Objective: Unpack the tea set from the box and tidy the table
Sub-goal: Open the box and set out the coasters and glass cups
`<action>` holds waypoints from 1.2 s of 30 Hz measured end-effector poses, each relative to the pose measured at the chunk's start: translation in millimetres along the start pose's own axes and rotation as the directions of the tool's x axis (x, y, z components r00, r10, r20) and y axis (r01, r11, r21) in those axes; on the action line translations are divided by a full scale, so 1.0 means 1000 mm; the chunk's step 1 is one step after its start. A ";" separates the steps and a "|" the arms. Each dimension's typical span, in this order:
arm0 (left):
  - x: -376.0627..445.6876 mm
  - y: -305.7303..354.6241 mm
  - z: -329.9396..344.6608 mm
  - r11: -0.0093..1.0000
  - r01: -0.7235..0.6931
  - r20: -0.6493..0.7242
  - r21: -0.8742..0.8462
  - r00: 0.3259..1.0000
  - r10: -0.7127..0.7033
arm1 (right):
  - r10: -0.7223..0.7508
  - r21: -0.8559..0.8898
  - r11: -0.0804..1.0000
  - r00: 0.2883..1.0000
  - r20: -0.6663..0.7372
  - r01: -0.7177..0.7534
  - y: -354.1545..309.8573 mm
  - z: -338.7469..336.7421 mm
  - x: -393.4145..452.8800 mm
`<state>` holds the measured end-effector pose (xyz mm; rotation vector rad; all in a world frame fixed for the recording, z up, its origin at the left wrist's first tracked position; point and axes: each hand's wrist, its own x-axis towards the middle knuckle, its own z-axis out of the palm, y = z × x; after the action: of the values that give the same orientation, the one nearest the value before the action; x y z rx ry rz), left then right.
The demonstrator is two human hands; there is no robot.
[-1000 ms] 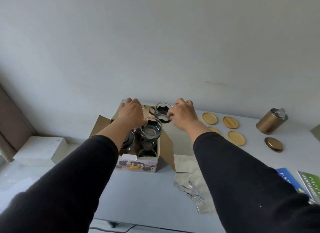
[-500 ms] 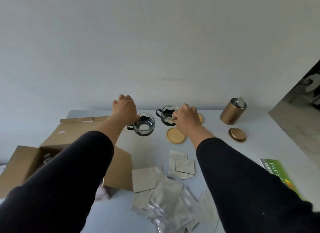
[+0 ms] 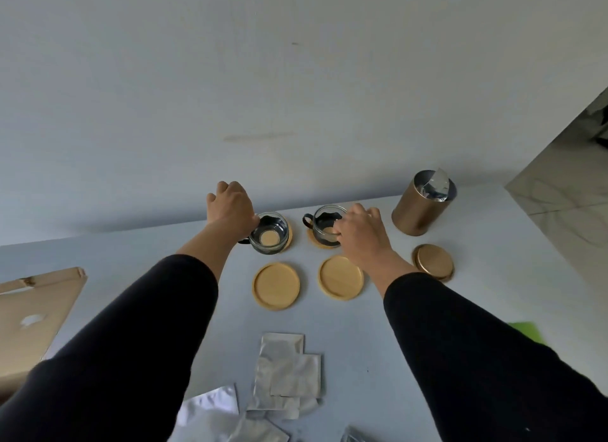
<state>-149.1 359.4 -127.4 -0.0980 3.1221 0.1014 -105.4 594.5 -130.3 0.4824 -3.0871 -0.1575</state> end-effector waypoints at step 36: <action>0.027 0.007 0.042 0.994 0.073 -0.036 -0.085 0.996 -0.076 | -0.005 0.042 0.999 1.000 -0.010 0.005 0.016 0.044 0.024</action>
<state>-176.4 367.4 -168.9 -0.2203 3.1484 0.2312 -134.3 606.5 -172.9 0.4908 -3.0858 -0.0910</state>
